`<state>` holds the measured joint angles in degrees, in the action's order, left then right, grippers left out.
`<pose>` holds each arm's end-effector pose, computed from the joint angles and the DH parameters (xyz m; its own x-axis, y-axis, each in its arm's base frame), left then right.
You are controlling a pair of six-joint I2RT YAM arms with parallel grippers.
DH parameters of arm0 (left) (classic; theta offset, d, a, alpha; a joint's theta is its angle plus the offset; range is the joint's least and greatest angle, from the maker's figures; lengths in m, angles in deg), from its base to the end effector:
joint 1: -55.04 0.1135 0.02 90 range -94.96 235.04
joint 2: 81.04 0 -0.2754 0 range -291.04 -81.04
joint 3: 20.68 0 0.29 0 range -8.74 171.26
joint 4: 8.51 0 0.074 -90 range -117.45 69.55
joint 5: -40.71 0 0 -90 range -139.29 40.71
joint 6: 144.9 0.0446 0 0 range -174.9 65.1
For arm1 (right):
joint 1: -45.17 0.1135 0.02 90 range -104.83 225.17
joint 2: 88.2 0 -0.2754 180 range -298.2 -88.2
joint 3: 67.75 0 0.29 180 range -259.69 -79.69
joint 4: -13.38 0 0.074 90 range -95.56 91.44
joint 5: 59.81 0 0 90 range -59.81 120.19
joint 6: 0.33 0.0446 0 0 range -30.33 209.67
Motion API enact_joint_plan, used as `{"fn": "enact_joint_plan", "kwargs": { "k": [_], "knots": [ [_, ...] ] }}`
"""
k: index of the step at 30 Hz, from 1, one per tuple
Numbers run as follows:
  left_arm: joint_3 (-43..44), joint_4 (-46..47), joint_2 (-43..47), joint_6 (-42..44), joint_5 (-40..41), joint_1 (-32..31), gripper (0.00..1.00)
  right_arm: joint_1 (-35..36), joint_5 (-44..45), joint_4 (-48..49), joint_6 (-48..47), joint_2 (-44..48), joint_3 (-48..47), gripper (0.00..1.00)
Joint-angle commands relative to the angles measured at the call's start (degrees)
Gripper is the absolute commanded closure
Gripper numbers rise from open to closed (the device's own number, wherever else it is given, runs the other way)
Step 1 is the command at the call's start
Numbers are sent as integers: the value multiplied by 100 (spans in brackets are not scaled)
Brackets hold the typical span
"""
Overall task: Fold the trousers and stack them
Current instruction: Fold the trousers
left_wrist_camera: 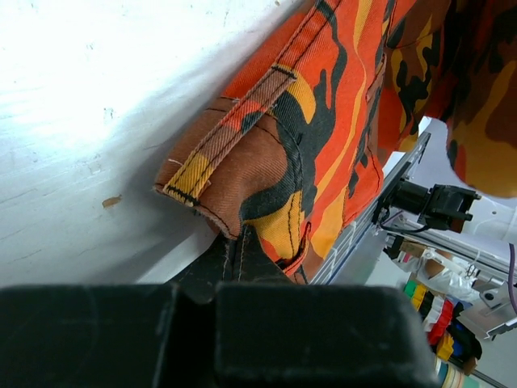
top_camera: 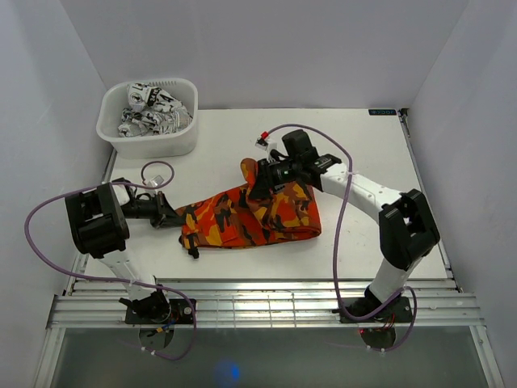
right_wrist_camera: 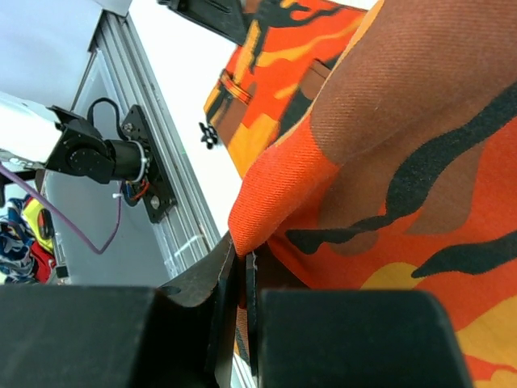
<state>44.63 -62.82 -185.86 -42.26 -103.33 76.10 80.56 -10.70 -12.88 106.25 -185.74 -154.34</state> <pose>0.2999 0.0768 0.0953 -0.9658 -0.2342 -0.1117 -0.0513 0.5943 -0.8026 0.3309 0.2709 0.2663 -0.7187 -0.2460 -0.6503 -0.6863 0.4012 0.6067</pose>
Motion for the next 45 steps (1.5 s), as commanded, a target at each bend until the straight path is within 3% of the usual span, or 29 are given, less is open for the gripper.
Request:
{"fn": "enact_joint_plan", "kwargs": {
  "k": [1, 18, 42, 45],
  "knots": [
    [25, 238, -21, -130, -221, -93, 100, 371, 142, 878, 468, -177, -365, 92],
    [-63, 519, -83, -376, -247, -181, 100, 1276, 669, 1319, 1233, -1812, -1350, 92],
    [-107, 695, -30, -544, -98, -251, 100, 1822, 1127, 1221, 1867, -2806, -2229, 92],
    [-116, 677, 13, -535, -80, -251, 96, 1822, 977, 1362, 1893, -2920, -2273, 92]
  ]
}}
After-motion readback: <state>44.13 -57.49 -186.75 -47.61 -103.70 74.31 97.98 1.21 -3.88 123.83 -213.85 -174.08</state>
